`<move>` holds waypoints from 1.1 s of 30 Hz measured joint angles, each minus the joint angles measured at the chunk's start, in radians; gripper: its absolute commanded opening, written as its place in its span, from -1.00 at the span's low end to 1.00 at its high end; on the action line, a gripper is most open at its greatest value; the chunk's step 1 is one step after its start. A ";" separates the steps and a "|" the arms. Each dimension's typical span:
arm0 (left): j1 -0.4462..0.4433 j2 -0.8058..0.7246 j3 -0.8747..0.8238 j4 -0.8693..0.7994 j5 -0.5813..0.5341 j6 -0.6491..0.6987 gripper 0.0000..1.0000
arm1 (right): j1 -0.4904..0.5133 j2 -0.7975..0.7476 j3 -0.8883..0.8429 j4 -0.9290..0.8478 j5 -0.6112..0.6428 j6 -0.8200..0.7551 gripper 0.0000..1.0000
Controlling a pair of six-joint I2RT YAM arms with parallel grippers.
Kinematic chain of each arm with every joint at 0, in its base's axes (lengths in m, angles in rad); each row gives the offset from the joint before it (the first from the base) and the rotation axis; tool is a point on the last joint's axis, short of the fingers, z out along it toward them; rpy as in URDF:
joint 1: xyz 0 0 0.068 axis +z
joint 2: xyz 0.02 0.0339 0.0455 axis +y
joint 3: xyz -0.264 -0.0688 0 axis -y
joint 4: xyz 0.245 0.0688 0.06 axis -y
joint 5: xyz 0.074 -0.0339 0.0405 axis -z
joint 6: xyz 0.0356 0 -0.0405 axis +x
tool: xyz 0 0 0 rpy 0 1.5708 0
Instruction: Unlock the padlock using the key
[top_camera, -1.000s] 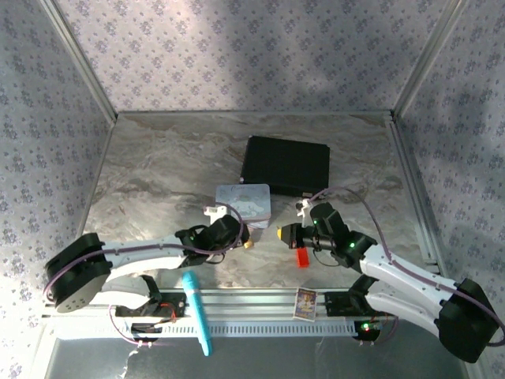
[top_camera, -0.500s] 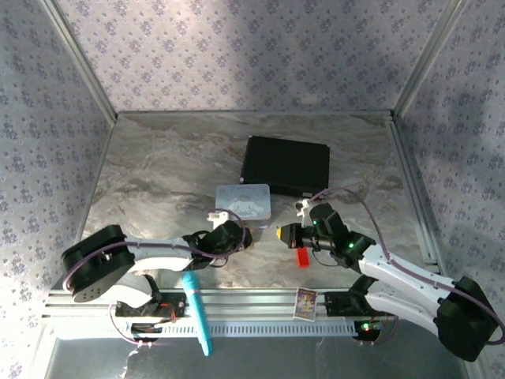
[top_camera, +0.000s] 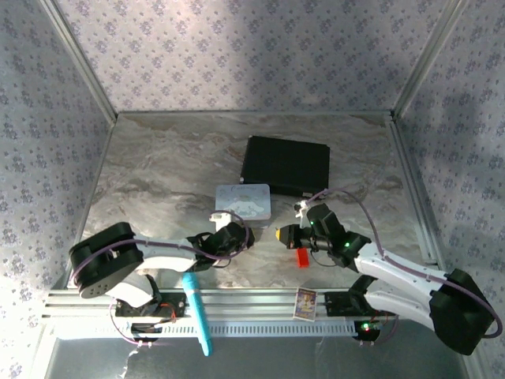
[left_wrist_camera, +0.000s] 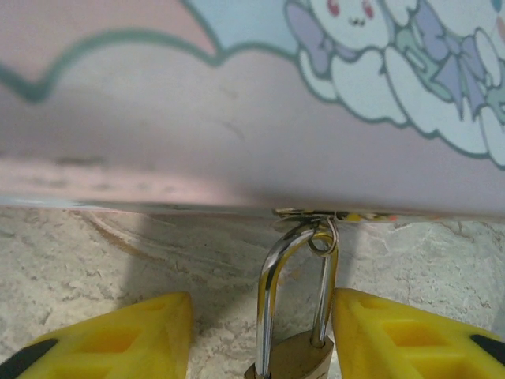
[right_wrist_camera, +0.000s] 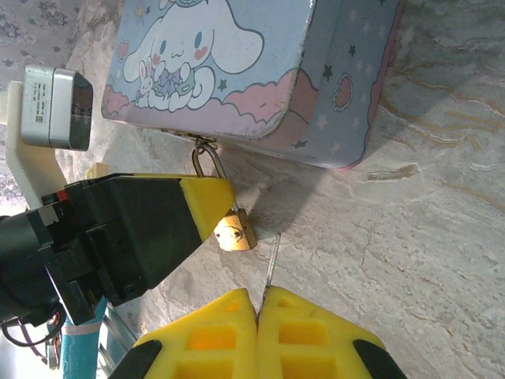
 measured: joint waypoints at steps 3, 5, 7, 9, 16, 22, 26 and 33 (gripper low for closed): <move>-0.002 0.021 0.000 0.021 -0.015 -0.002 -0.23 | 0.000 0.016 -0.019 0.033 0.000 0.015 -1.00; -0.004 0.031 0.001 0.037 -0.023 -0.005 -0.30 | 0.000 0.030 -0.033 0.054 0.000 0.028 -1.00; -0.006 0.037 0.004 0.051 -0.032 -0.007 -0.42 | 0.001 0.047 -0.043 0.071 0.000 0.036 -1.00; -0.006 0.042 0.010 0.059 -0.034 -0.011 -0.53 | 0.005 0.063 -0.050 0.085 0.001 0.043 -1.00; -0.006 0.066 0.027 0.079 0.029 -0.053 -0.75 | 0.023 0.135 -0.090 0.220 -0.016 0.119 -1.00; -0.008 0.041 0.027 0.070 0.062 -0.140 -0.79 | 0.029 0.277 -0.138 0.424 -0.111 0.243 -1.00; -0.008 -0.002 0.027 0.039 0.061 -0.201 -0.79 | 0.026 0.364 -0.153 0.569 -0.185 0.314 -1.00; -0.001 -0.040 0.026 0.016 0.055 -0.275 -0.84 | 0.008 0.461 -0.163 0.800 -0.295 0.417 -1.00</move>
